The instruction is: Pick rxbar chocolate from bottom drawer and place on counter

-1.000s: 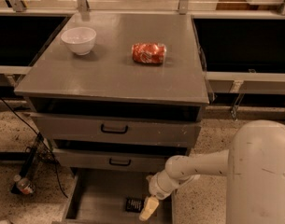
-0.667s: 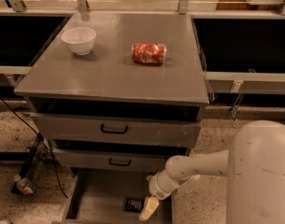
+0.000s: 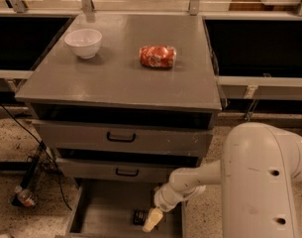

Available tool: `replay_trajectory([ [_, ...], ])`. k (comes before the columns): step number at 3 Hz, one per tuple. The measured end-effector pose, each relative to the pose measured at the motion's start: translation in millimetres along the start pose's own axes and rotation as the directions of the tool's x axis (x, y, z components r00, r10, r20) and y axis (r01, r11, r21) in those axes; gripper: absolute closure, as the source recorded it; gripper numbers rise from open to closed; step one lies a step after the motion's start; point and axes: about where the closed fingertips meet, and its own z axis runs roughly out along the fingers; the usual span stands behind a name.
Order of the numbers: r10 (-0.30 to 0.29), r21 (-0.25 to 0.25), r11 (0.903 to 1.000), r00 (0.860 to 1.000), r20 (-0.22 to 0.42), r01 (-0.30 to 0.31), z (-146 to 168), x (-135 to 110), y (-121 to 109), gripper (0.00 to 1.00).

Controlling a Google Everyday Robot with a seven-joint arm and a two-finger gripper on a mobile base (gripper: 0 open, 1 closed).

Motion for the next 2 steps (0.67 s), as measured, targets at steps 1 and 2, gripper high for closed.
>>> replay_trajectory([
  [1, 0.000, 0.000, 1.0000, 1.000, 0.000, 0.000, 0.0, 0.0, 0.0, 0.00],
  [2, 0.000, 0.000, 1.0000, 1.000, 0.000, 0.000, 0.1, 0.0, 0.1, 0.16],
])
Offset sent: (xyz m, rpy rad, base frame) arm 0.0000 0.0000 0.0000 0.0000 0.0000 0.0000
